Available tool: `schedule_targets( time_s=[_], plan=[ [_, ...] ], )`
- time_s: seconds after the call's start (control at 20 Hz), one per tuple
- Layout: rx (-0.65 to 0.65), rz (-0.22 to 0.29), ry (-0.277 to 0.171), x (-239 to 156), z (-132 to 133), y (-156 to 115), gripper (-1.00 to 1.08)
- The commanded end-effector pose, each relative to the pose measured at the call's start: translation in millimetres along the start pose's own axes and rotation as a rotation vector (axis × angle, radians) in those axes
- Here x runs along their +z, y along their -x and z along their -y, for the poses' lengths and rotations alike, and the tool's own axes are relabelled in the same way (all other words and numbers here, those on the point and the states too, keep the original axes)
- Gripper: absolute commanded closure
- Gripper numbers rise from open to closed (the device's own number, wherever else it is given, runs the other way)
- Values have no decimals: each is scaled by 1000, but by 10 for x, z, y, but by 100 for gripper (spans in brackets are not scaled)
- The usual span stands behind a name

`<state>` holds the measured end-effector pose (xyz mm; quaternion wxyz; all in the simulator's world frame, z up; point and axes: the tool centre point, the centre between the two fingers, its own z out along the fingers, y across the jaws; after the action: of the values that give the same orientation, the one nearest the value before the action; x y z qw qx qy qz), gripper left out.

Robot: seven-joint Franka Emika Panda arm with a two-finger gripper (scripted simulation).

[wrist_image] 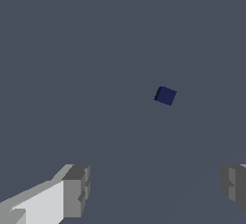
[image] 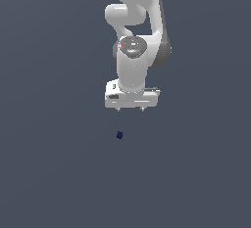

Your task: Pick up the object and move it to a goal position.

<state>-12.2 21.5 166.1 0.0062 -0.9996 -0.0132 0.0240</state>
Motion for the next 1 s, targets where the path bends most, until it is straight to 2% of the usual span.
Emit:
schedule_targets(
  time_s=[0.0, 0.45, 0.95],
  plan=[
    [0, 0, 0, 0, 0, 0, -92],
    [49, 1, -14, -71, -32, 9, -92],
    [32, 1, -12, -56, -39, 0, -92]
  ],
)
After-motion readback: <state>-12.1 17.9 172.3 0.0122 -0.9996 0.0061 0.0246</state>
